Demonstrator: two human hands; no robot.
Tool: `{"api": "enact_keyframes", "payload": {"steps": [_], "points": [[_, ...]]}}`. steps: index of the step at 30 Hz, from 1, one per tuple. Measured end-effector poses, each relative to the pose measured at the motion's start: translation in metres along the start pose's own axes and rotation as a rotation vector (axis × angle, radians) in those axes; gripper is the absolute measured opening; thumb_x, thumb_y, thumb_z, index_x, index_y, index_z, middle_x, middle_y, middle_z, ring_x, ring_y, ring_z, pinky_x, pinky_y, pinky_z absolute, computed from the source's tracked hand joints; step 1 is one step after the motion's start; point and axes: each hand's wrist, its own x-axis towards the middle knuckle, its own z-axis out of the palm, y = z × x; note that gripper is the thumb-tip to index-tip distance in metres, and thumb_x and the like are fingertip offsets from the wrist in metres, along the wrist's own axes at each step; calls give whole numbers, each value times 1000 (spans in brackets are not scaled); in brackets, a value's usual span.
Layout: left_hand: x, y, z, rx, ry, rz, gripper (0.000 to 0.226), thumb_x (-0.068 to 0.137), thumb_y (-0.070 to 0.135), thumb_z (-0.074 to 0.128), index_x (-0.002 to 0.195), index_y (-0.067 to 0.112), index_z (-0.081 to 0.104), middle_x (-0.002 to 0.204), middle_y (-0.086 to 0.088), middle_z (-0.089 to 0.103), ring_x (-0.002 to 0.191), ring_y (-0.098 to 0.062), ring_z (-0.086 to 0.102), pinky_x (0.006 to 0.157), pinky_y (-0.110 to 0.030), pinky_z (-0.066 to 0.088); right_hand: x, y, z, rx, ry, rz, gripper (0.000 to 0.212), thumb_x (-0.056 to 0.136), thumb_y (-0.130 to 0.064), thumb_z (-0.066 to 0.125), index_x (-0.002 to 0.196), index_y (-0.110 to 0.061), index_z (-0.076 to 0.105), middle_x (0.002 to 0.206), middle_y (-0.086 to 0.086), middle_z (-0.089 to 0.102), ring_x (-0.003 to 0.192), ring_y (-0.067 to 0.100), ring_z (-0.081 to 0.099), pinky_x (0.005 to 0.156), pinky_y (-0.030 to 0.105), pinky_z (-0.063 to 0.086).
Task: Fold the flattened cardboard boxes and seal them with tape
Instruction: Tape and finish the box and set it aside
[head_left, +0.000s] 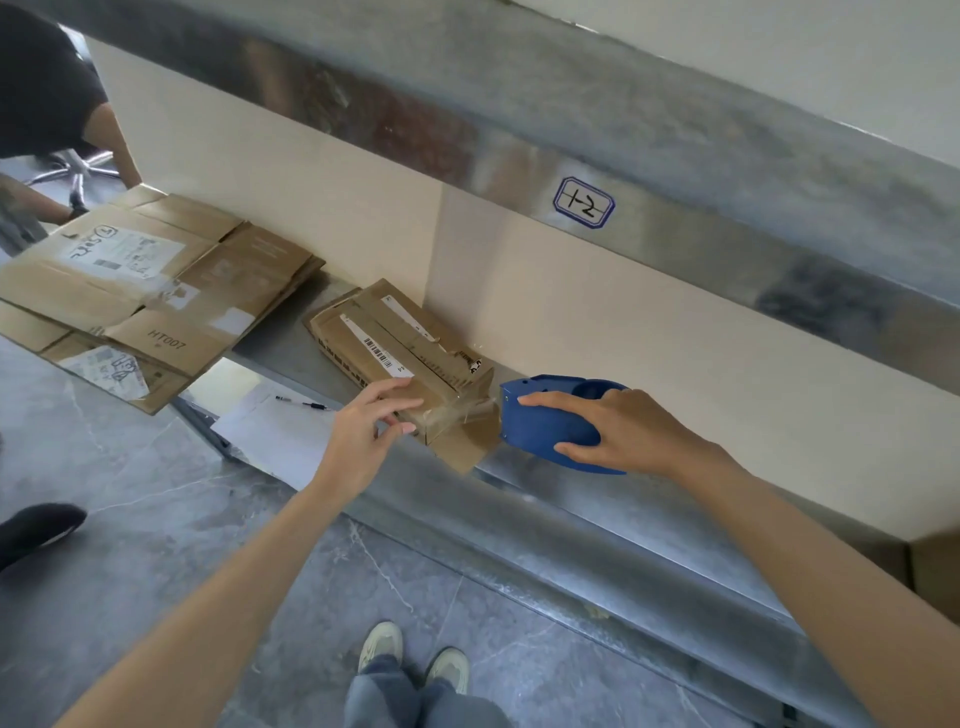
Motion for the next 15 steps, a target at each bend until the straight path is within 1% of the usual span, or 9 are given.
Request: {"api": "enact_keyframes", "payload": {"steps": [3, 6, 8, 10, 11, 13, 15], "points": [[3, -5, 4, -29, 42, 53, 27, 85, -1, 74, 107, 14, 76, 131, -1, 60, 76, -4, 65, 71, -6, 45, 1, 2, 3, -15, 6, 19, 61, 93, -48, 54, 144, -63, 23, 49, -8, 37, 47, 6, 35, 55, 24, 33], [4, -10, 6, -30, 55, 96, 29, 84, -1, 75, 108, 15, 75, 128, -1, 61, 75, -3, 67, 73, -4, 43, 1, 3, 6, -15, 0, 30, 63, 93, -47, 55, 144, -64, 22, 49, -8, 38, 45, 8, 37, 51, 19, 28], [4, -14, 4, -8, 47, 140, 31, 83, -1, 76, 109, 15, 75, 126, 1, 63, 79, -2, 67, 76, -4, 43, 3, 2, 6, -21, -1, 32, 63, 92, -48, 55, 144, -64, 21, 49, -8, 39, 44, 9, 37, 50, 16, 25], [8, -20, -2, 65, 32, 181, 34, 82, 2, 77, 112, 20, 76, 123, 6, 65, 92, -3, 62, 84, -10, 45, 5, 1, 5, -37, 2, 32, 63, 92, -47, 54, 144, -64, 22, 49, -7, 39, 43, 9, 36, 49, 16, 24], [10, -22, -5, 123, 26, 207, 35, 83, 6, 77, 112, 23, 76, 121, 10, 66, 96, -4, 57, 86, -12, 44, 5, 1, 4, -38, 1, 34, 63, 92, -47, 54, 144, -63, 22, 48, -7, 39, 42, 9, 36, 49, 17, 25], [15, -25, -11, 228, 22, 261, 34, 81, 11, 79, 111, 26, 77, 117, 13, 68, 93, -10, 50, 81, -15, 42, 7, -1, 2, -43, -7, 40, 63, 93, -46, 54, 144, -63, 22, 49, -6, 39, 43, 11, 37, 49, 18, 27], [21, -25, -15, 285, 29, 293, 33, 79, 11, 81, 108, 26, 78, 111, 12, 71, 93, -16, 50, 81, -25, 41, 8, -1, 1, -52, -16, 45, 63, 93, -45, 54, 145, -63, 22, 50, -6, 40, 44, 11, 37, 50, 19, 29]]}}
